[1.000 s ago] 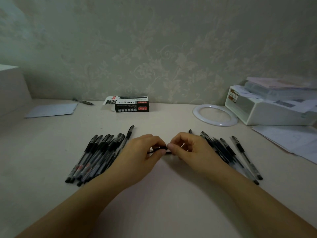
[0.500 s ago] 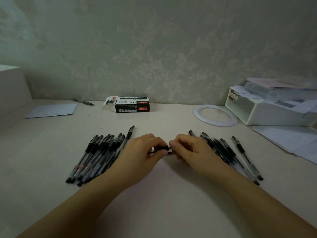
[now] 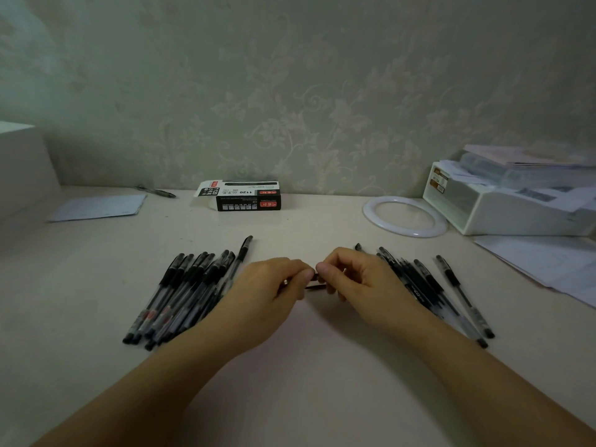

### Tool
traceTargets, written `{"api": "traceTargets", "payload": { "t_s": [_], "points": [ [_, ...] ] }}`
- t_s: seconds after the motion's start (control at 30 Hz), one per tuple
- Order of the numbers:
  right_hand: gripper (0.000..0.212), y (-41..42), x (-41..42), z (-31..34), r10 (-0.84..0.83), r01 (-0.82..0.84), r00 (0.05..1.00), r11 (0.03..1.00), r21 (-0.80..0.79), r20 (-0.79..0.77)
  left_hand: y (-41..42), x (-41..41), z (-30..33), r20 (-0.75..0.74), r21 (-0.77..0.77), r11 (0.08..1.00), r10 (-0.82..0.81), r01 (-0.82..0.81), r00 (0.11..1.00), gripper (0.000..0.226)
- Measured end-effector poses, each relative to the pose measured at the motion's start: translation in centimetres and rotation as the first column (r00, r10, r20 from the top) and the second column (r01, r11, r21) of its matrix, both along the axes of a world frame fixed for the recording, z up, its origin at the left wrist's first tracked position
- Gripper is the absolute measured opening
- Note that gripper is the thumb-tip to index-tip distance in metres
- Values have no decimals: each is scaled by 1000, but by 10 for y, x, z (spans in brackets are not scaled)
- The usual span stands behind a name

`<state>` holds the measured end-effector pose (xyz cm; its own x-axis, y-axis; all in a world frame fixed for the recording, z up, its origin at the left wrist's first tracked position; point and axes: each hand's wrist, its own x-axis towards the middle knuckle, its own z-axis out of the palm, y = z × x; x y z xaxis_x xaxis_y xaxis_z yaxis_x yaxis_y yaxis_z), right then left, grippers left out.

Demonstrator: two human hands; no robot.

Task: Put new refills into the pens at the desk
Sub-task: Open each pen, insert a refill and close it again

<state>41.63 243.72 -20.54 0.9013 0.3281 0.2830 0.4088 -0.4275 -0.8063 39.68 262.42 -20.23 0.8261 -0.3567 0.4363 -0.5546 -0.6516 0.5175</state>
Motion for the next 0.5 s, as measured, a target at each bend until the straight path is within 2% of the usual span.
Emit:
{"api": "traceTargets", "payload": {
  "t_s": [0.33,0.5],
  "points": [
    [34,1,2,-5,26,-26,1000,1000,5,-5,6,5,3,139,-7,1000,28,-27,990,6],
    [34,2,3,-5,32,-31,999,999,24,-33,6,5,3,180,-30,999,23,-18,983,7]
  ]
}}
